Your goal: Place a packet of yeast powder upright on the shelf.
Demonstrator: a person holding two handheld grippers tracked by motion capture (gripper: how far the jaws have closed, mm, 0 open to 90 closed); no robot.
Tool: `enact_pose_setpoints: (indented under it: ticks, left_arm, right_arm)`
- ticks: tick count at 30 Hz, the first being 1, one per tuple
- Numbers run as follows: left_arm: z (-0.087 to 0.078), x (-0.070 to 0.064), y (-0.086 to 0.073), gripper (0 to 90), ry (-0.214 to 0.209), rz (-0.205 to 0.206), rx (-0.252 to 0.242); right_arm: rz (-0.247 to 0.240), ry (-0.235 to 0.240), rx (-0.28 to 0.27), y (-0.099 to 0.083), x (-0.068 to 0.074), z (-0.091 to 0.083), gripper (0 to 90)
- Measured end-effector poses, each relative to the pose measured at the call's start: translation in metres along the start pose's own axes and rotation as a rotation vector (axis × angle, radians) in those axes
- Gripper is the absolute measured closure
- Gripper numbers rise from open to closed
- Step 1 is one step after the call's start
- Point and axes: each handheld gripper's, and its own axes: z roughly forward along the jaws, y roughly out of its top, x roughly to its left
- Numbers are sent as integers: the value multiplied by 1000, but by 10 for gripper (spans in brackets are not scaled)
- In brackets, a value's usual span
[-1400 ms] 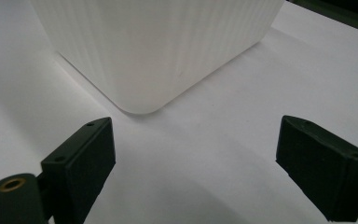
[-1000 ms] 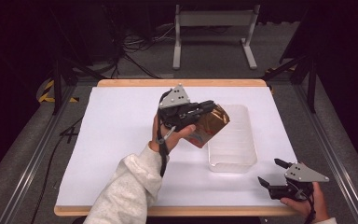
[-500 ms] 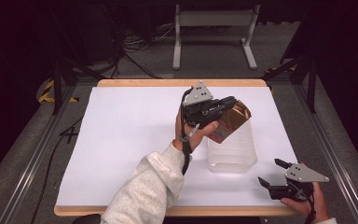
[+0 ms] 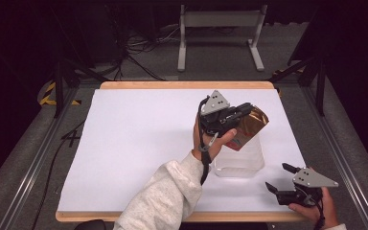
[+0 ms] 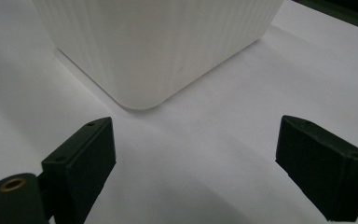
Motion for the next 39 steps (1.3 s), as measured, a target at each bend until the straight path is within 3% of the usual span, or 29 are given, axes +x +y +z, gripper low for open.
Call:
enact_pose_setpoints:
  ticks: [8,17,25,32,37,39]
  left_arm:
    - [9,-5,-13,861,6,-39,-2]
    - [10,3,-29,861,17,-101,0]
    - [3,10,-40,860,3,-80,33]
    - [-7,15,-40,859,23,-41,29]
    - [-4,26,-47,862,-49,-163,16]
    - [3,21,-52,862,-48,-136,53]
  right_arm:
    - [-2,1,0,0,1,0,124]
    - [-1,1,0,0,0,0,124]
    - [0,2,2,0,1,0,124]
    - [0,0,2,0,1,0,124]
    - [-3,1,6,0,1,1,124]
    - [-4,3,5,0,1,1,124]
